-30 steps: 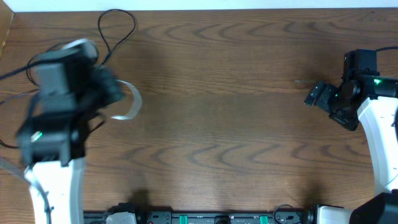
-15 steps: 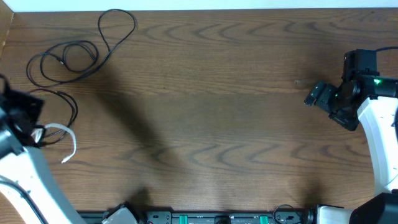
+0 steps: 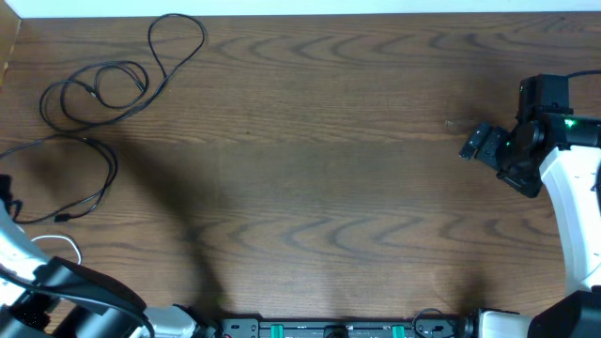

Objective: Untangle cables
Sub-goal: 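Lower the white cable at the lower left and open the left gripper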

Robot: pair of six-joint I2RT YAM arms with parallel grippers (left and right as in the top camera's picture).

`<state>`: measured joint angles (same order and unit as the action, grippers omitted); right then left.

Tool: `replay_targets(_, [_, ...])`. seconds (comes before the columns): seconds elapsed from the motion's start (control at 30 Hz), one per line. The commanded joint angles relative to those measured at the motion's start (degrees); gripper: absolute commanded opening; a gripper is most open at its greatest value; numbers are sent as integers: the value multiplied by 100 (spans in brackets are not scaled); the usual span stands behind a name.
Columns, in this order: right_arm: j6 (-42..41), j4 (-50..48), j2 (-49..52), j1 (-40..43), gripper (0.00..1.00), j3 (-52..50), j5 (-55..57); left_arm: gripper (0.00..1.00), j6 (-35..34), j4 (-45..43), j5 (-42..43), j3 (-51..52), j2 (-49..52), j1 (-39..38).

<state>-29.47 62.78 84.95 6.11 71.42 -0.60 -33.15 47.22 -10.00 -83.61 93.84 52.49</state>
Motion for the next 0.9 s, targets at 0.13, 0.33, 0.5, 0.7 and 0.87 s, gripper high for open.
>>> replay_targets(0.13, [42,0,-83,33,99,15,24,8,688,-1082,-164,4,85,466])
replay_targets(0.33, [42,0,-83,33,99,15,24,7,1034,-1523,-162,4,254,531])
replay_targets(0.5, [42,0,-83,33,99,15,24,8,997,-1346,-103,4,658,531])
replay_targets(0.7, [42,0,-83,33,99,15,24,8,879,-1215,-118,4,1167,535])
replay_targets(0.87, [42,0,-83,33,99,15,24,7,1102,-1469,501,4,1445,535])
